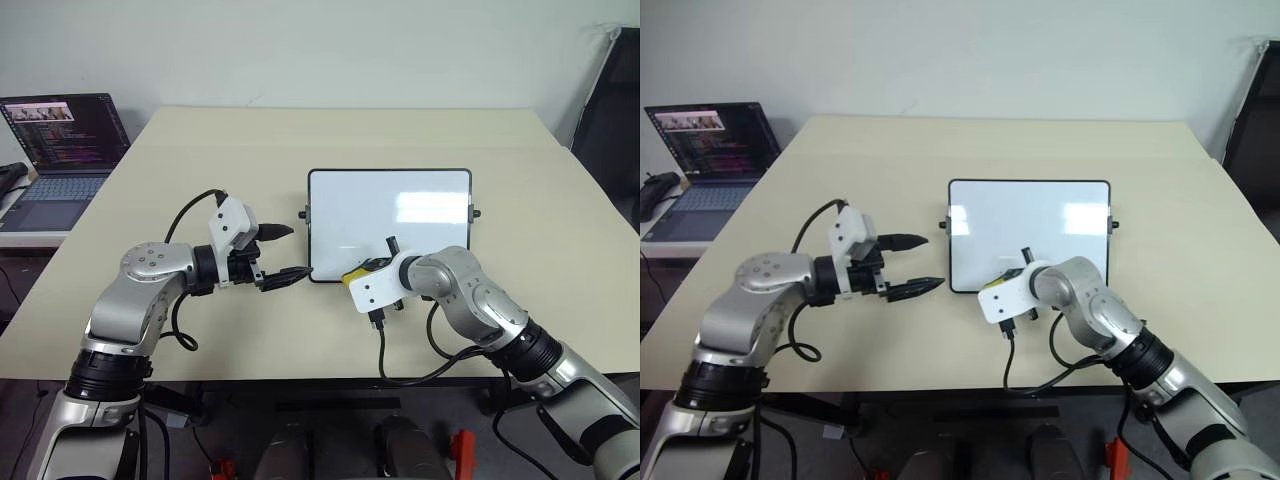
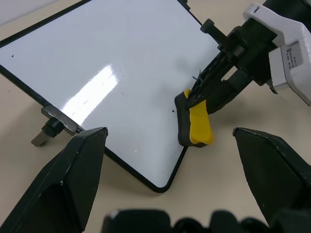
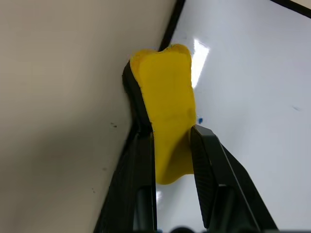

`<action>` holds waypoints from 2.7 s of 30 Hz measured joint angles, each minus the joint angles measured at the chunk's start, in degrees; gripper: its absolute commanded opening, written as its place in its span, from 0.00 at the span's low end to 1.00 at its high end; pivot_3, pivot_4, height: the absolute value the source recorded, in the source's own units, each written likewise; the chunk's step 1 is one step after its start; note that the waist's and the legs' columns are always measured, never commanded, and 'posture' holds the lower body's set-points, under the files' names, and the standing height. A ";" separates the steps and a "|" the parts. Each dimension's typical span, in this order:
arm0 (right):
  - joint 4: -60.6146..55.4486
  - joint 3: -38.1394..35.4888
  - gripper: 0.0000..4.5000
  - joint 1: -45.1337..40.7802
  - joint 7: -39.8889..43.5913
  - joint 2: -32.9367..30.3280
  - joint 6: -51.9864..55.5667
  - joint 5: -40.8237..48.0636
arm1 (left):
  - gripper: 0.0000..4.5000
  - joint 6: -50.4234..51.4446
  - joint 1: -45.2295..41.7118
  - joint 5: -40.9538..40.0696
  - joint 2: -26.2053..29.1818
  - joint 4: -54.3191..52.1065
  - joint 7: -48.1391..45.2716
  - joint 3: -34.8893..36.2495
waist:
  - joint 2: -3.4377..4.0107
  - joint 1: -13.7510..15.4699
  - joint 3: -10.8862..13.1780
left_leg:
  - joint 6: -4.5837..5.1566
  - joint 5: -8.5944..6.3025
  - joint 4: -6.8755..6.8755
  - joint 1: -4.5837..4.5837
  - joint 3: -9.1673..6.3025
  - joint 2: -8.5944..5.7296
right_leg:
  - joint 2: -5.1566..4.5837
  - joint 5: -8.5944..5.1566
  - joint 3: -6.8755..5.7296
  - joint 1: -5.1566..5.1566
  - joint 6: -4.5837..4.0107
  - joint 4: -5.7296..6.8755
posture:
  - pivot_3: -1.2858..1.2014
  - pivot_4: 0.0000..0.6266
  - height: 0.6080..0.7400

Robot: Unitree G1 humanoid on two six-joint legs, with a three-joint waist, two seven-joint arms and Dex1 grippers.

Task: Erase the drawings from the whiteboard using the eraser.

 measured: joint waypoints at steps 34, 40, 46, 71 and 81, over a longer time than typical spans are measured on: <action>4.07 -2.38 0.15 -4.10 -4.24 5.57 6.01 1.92 | 1.00 0.11 -0.01 0.00 0.32 0.05 0.25 0.06 | 0.00 0.29 0.01 | -0.05 0.07 -0.31 -0.09 -0.08 0.02 | 0.03 0.04 -0.07 -0.17 -0.12 -0.24 | 0.52 0.24 1.00; 0.57 -2.22 0.15 -1.69 -0.20 2.52 5.43 3.27 | 1.00 0.11 -0.15 0.00 0.32 0.10 0.19 0.05 | -0.01 0.36 0.00 | -0.03 0.08 -0.69 -0.06 -0.09 0.01 | -0.02 0.05 -0.12 -0.08 -0.06 -0.73 | 0.52 0.24 1.00; -1.44 -9.14 0.15 1.51 2.35 2.35 7.40 13.48 | 1.00 0.11 -0.56 0.01 0.32 1.17 0.05 0.06 | -0.01 0.59 0.02 | -0.03 0.07 -0.78 -0.29 -0.09 0.03 | -0.11 0.06 -0.12 -0.16 -0.04 -0.94 | 0.52 0.24 1.00; -5.39 -41.42 0.14 15.86 11.68 -29.93 10.03 45.67 | 1.00 0.19 -1.47 -0.26 3.91 2.05 -3.80 2.49 | 0.09 1.05 0.15 | -0.05 -0.09 -0.78 -1.35 0.19 0.01 | -0.16 0.14 0.01 -1.25 -0.25 -0.88 | 0.52 0.24 1.00; -1.86 -41.29 0.14 15.73 11.32 -31.42 7.44 46.85 | 1.00 0.53 0.85 -0.38 5.05 -0.62 -3.20 3.28 | 0.10 1.31 0.15 | -0.05 -0.09 -0.77 -1.35 0.20 0.02 | -0.16 0.14 0.02 -1.25 -0.26 -0.87 | 0.52 0.24 1.00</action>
